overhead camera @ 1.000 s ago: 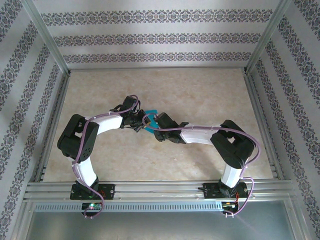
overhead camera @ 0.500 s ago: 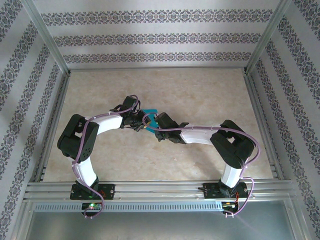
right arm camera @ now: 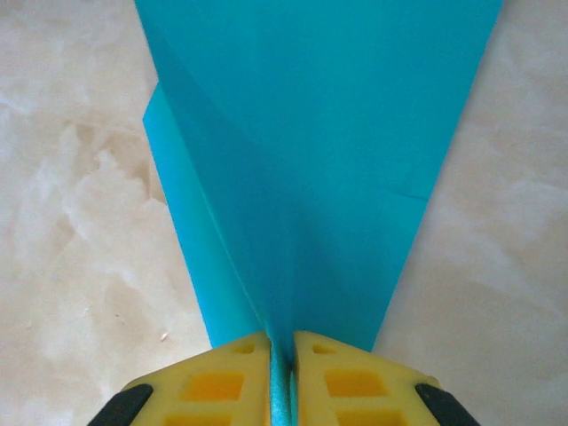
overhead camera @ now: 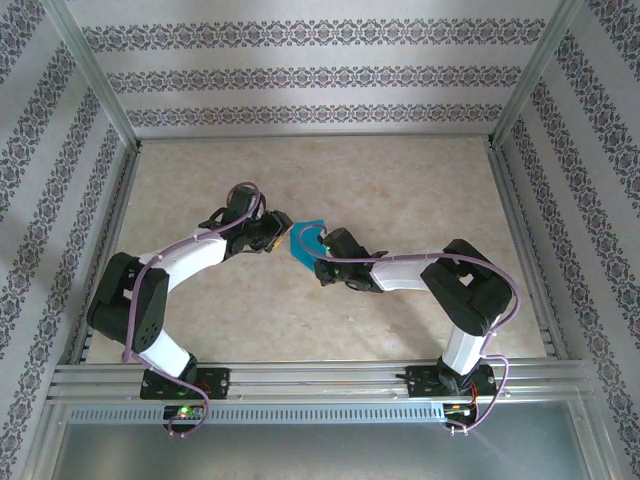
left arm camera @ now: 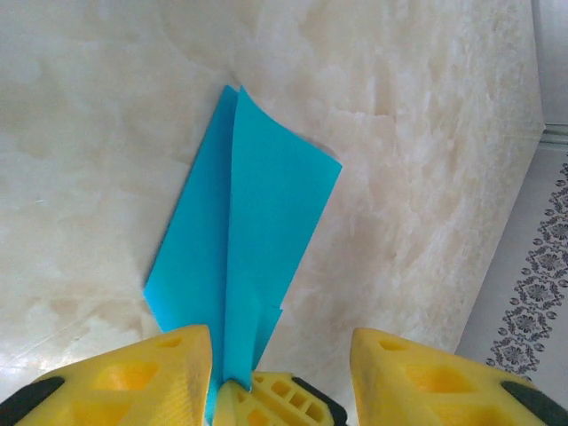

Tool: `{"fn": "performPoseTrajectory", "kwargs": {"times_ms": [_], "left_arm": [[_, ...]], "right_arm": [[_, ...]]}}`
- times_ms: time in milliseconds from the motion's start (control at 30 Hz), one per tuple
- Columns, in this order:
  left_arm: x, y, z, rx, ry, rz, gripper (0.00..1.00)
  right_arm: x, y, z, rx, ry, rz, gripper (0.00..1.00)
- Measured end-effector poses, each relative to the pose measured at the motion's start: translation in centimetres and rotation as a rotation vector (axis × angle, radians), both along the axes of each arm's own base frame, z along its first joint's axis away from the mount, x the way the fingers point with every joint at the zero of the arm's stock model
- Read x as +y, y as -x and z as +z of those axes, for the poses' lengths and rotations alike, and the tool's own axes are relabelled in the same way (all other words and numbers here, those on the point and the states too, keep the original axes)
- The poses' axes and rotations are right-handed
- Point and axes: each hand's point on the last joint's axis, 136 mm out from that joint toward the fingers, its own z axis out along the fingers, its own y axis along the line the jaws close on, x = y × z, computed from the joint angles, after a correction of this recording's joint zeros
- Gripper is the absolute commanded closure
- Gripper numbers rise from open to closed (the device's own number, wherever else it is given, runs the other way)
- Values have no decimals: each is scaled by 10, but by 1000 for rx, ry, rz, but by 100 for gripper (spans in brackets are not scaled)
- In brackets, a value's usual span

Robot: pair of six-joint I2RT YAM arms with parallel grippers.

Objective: Fold a paper plane with a square sheet of paper (pick it up from the middle)
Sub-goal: Fourth fold the wing at the center of the table.

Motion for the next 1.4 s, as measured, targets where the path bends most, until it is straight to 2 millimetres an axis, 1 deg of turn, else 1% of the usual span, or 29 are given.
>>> {"fn": "performPoseTrajectory", "kwargs": {"times_ms": [100, 200, 333, 433, 533, 667, 800, 967, 1067, 1200, 1267, 1400], "left_arm": [[4, 9, -13, 20, -8, -1, 60], [4, 18, -25, 47, -11, -11, 66], [-4, 19, -31, 53, 3, -37, 78], [-10, 21, -43, 75, 4, -56, 86], [-15, 24, -58, 112, 0, -74, 89], [-21, 24, -70, 142, 9, -92, 90], [-27, 19, -69, 137, 28, -108, 90], [-34, 20, -66, 131, 42, -129, 90], [-36, 18, -67, 131, 44, -134, 88], [-39, 16, -76, 148, 38, -145, 85], [-40, 16, -80, 157, 35, -150, 83], [-43, 15, -78, 146, 32, -161, 80]], "right_arm": [[-1, -1, 1, 22, -58, 3, 85], [0, 0, 2, 41, -102, 13, 85], [-1, 3, 2, 66, -144, 34, 85], [-2, 4, 3, 81, -168, 52, 85], [-4, 5, 3, 94, -186, 71, 85], [-7, 6, 4, 97, -202, 111, 85], [-9, 6, 7, 88, -221, 164, 85], [-8, 10, 10, 78, -238, 230, 85], [-7, 12, 11, 73, -243, 255, 84], [-8, 14, 9, 76, -234, 264, 81], [-8, 14, 8, 78, -228, 263, 77], [-9, 14, 5, 76, -203, 252, 73]]}}
